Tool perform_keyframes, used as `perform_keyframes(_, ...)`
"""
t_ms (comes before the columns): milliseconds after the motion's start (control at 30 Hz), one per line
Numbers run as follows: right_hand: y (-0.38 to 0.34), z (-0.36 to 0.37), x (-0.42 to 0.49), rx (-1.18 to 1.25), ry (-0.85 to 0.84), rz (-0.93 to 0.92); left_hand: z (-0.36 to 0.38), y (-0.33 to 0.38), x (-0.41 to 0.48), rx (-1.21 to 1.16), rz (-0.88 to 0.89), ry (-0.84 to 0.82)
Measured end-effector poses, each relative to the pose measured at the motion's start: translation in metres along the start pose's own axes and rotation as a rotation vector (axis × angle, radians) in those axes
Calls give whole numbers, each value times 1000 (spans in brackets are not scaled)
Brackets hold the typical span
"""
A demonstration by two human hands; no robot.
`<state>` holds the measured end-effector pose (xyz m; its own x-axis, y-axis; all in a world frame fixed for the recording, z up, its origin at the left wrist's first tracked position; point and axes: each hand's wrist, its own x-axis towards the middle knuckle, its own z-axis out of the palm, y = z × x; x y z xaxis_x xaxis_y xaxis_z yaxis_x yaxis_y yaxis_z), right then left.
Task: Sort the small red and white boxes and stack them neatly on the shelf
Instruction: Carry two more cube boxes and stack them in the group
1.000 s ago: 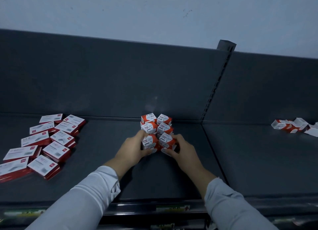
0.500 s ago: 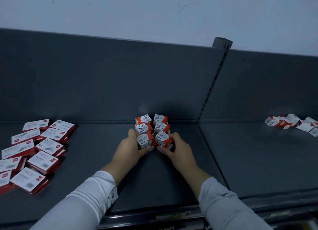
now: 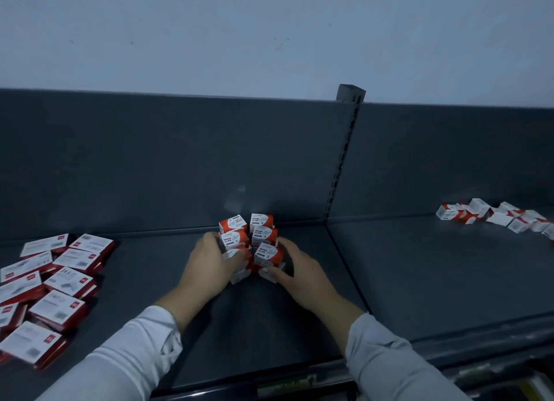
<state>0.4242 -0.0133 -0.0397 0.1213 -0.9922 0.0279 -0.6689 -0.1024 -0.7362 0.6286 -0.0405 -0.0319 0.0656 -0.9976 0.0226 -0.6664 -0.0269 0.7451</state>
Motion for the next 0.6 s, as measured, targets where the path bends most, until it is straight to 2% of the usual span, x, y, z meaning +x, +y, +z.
perform_keyframes(200,16,-43,-8,-257,24,10,14,40,-5,328,269,-71)
perform_keyframes(400,46,-89,-25,-491,28,6,58,96,-10,536,330,-219)
perform_keyframes(600,86,-149,-61,-545,43,44,114,154,-28,582,351,-265)
